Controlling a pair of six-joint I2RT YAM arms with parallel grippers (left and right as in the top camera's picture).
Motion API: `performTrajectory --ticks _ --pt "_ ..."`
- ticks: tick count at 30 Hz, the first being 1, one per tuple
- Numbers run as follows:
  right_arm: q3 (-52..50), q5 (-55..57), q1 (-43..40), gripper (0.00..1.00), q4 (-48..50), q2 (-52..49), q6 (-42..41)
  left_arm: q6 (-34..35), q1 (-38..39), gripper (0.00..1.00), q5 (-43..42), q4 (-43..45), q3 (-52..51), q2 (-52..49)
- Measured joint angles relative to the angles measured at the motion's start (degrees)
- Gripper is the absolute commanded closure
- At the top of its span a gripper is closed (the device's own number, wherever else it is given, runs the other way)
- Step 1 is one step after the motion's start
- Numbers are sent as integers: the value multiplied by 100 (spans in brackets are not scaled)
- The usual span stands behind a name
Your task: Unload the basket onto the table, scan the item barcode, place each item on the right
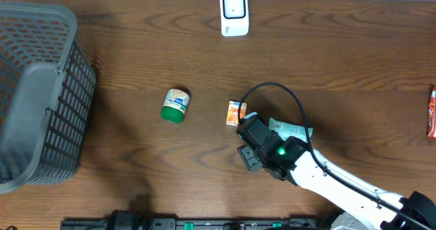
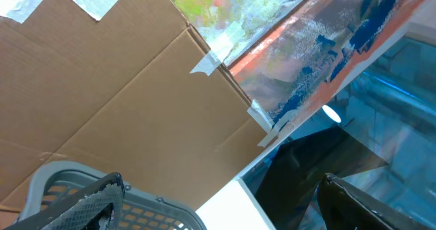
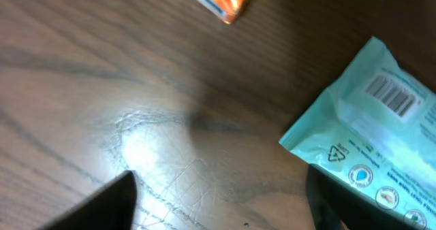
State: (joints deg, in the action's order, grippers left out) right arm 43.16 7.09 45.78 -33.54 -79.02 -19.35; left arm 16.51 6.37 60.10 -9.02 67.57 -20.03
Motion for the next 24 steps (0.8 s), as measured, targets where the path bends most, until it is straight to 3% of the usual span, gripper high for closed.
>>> performTrajectory --ticks 14,20,24 --pt "286 -498 -369 1 -413 1462 -313 0 0 9 0 0 0 0" --pt "297 -603 -1738 1 -1530 1563 -1845 0 0 9 0 0 0 0" --pt "297 -1023 -2806 1 -1663 1565 -2149 0 0 9 0 0 0 0"
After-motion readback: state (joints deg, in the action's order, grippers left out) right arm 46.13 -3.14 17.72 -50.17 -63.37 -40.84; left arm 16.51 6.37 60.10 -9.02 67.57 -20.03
